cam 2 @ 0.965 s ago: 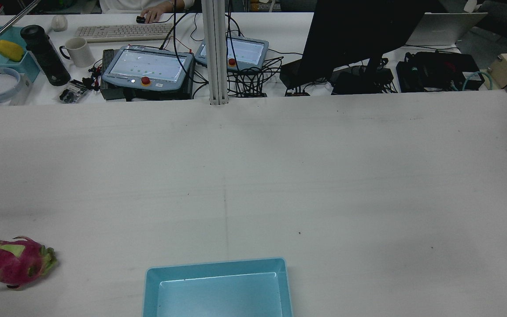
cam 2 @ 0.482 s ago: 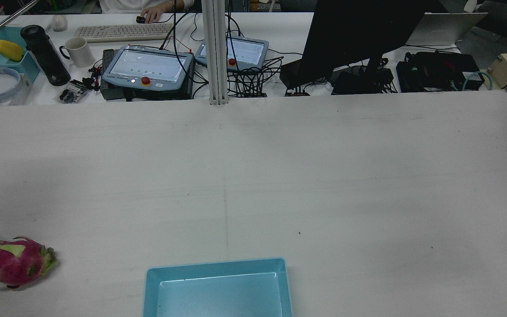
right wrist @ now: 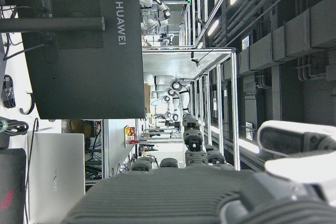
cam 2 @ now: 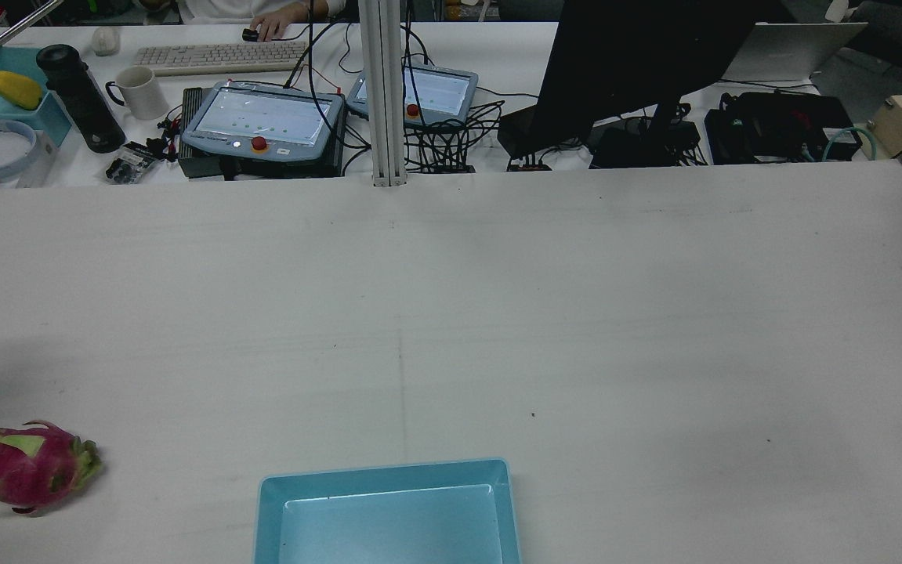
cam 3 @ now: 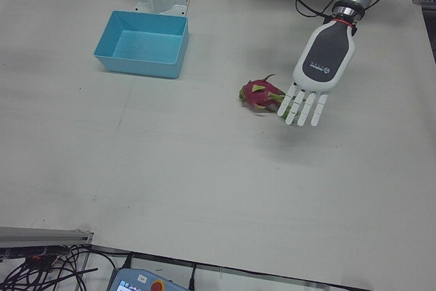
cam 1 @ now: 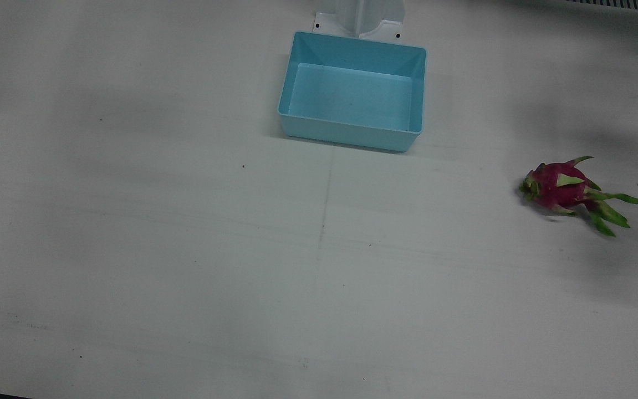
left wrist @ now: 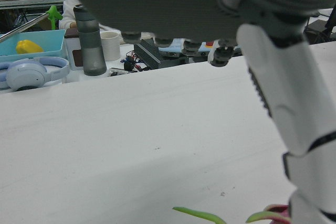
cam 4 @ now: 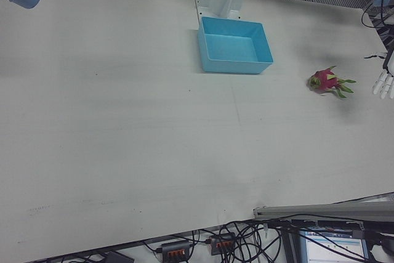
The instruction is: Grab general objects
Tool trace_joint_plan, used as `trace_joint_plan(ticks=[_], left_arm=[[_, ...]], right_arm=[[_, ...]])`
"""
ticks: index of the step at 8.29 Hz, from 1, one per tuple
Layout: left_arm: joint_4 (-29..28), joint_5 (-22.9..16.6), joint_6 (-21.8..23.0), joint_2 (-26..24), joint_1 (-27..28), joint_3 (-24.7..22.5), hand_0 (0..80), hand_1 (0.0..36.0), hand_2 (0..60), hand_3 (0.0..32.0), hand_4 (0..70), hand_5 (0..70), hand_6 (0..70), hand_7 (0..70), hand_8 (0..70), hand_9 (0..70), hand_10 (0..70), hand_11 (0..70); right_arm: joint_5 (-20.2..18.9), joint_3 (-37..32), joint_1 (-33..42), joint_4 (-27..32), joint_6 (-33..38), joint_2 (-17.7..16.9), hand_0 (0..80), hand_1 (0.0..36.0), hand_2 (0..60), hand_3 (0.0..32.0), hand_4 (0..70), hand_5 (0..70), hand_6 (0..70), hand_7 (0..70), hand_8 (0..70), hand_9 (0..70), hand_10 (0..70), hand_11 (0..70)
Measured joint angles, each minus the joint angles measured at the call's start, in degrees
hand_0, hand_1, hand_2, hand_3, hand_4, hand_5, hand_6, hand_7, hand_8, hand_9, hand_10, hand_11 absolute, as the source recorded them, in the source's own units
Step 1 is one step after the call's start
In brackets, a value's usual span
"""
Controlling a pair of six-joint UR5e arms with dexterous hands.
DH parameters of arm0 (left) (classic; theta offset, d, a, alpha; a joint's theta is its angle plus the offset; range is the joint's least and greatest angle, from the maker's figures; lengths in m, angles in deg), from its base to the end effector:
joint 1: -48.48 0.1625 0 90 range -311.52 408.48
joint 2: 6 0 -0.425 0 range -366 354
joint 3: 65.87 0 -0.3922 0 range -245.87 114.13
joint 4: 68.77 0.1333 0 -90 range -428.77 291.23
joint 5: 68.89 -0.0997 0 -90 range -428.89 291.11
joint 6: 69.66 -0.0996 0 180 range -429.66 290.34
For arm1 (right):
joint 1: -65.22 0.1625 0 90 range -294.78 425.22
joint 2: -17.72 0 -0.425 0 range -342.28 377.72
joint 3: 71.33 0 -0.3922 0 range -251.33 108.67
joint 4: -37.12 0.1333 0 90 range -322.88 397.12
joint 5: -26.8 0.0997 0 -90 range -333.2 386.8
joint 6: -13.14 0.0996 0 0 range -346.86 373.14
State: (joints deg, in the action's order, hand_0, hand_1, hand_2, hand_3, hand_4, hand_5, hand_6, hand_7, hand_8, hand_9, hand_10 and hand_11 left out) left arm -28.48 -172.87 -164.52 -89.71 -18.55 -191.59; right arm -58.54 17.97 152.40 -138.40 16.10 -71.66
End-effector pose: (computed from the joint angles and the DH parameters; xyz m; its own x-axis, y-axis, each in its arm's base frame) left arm 0.0443 -0.3844 0.5084 0.1411 -0.1223 -0.9824 0.7917 0.6097 0.0379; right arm 0.1165 -0.5098 0.6798 -0.9979 -0.0279 -0.0577 0.0554 0.0782 -0.9954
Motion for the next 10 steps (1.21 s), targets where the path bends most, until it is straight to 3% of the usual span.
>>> trace_joint_plan(ticks=[2, 3, 6, 7, 10], left_arm=[[-3.1, -0.7, 0.3, 0.7, 0.4, 0.1, 51.1, 17.6, 1.8, 8.4, 0.0, 0.0, 0.0, 2.5, 0.0, 0.0, 0.0, 0.0], [-5.6, -1.2, 0.5, 1.1, 0.5, 0.2, 51.6, 18.2, 3.4, 5.2, 0.0, 0.0, 0.0, 4.0, 0.0, 0.0, 0.0, 0.0], [-25.7, -1.4, 0.5, 9.5, 0.5, 1.4, 52.6, 19.4, 5.5, 2.8, 1.3, 2.4, 0.0, 5.4, 0.0, 0.0, 0.0, 1.0], [-29.8, -1.0, 0.5, 11.0, 0.5, 2.0, 52.8, 19.5, 5.6, 2.8, 1.4, 2.6, 0.0, 5.0, 0.0, 0.0, 0.0, 0.1], [-33.5, -0.5, 1.9, 12.0, 0.8, 4.0, 53.5, 20.8, 6.1, 5.6, 0.0, 0.0, 0.0, 4.4, 0.0, 0.0, 0.0, 0.0]], right_arm=[[0.0, 0.0, 0.0, 0.0, 0.0, 0.0, 0.0, 0.0, 0.0, 0.0, 0.0, 0.0, 0.0, 0.0, 0.0, 0.0, 0.0, 0.0], [0.0, 0.0, 0.0, 0.0, 0.0, 0.0, 0.0, 0.0, 0.0, 0.0, 0.0, 0.0, 0.0, 0.0, 0.0, 0.0, 0.0, 0.0], [0.0, 0.0, 0.0, 0.0, 0.0, 0.0, 0.0, 0.0, 0.0, 0.0, 0.0, 0.0, 0.0, 0.0, 0.0, 0.0, 0.0, 0.0], [0.0, 0.0, 0.0, 0.0, 0.0, 0.0, 0.0, 0.0, 0.0, 0.0, 0.0, 0.0, 0.0, 0.0, 0.0, 0.0, 0.0, 0.0], [0.0, 0.1, 0.0, 0.0, 0.0, 0.0, 0.0, 0.0, 0.0, 0.0, 0.0, 0.0, 0.0, 0.0, 0.0, 0.0, 0.0, 0.0]])
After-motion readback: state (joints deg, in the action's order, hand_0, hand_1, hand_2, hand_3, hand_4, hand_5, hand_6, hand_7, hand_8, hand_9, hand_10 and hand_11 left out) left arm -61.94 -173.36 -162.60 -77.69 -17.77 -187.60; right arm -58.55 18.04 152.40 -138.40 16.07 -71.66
